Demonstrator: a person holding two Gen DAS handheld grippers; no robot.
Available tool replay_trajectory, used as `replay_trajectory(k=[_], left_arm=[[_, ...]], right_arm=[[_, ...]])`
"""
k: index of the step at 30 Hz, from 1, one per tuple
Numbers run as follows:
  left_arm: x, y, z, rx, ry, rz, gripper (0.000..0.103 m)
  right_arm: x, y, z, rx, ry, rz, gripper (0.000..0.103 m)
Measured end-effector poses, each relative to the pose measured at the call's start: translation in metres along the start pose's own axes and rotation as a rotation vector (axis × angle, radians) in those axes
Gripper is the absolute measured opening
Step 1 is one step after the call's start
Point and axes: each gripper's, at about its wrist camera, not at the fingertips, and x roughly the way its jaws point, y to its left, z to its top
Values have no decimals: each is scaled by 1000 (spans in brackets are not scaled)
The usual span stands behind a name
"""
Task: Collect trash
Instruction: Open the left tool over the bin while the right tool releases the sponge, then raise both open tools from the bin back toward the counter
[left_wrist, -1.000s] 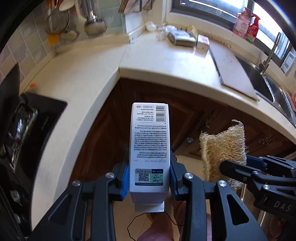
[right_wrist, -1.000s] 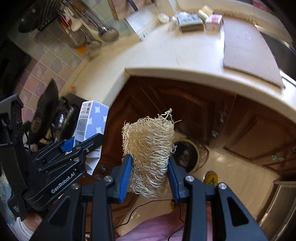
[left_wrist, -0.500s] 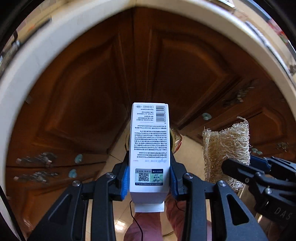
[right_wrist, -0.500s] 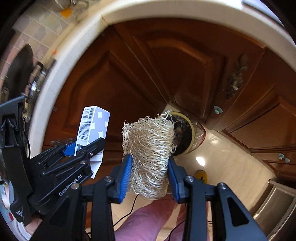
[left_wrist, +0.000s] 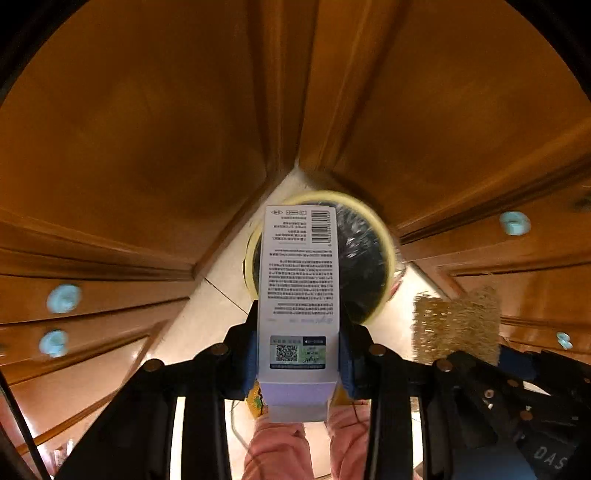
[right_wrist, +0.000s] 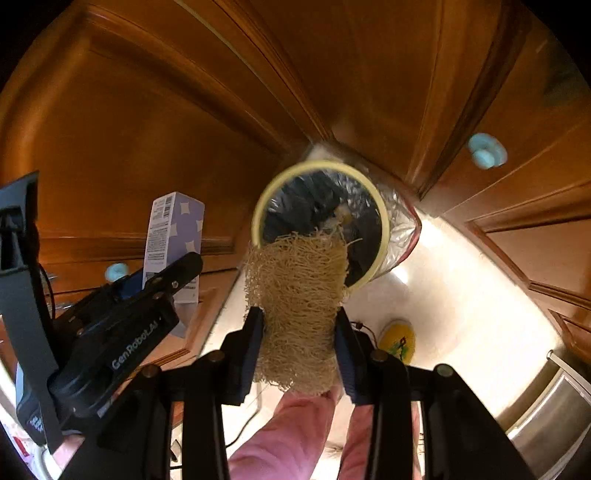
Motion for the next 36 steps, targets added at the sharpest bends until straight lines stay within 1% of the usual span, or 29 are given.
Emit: replay_trajectory(k=[3,5,6,9,12,13,14,15,16,17,18,20,24,26,29,33,36], left_arm=[[49,5,3,2,44,-3,33],[71,9,5,7,74,-28,33],[82,11,7,10,80,-27,33],[102,12,13,40,91,-28,33],[113,9,17,65,100,-52,34],[118,12,19,75,104,-57,36],[120,12,20,87,111,-60,44],[122,11,21,101,116,-54,49],[121,8,26,107,114,-46,58],[119,9,25,116,105,-34,64],[116,8,26,122,98,-30,66],[113,8,27,133,91,-22,76],[106,9,28,157,94,13,77],[98,9,29,160,95,11,77],[80,6,30,166,75,2,77],[46,-4,28,192,55,-5,77],[7,-14,24,229,35,-4,78]], right_arm=[[38,-11,14,6,20,-28,38],[57,-16,23,7,24,-42,38],[65,-19,27,9,27,-47,38],[90,-26,38,17,40,-48,40],[110,-30,47,21,61,-11,42],[114,-29,49,20,67,-11,42],[118,-30,51,20,72,-14,44],[121,-30,52,19,76,-29,46],[123,-29,53,19,78,-40,49],[124,-29,55,19,76,-43,51],[124,-29,55,19,73,-48,51],[123,-29,55,17,68,-59,57],[117,-28,52,20,64,-75,57],[110,-26,48,19,58,-77,57],[95,-23,40,25,51,-67,57],[66,-16,27,39,26,-53,57],[32,-8,14,50,0,-46,57]])
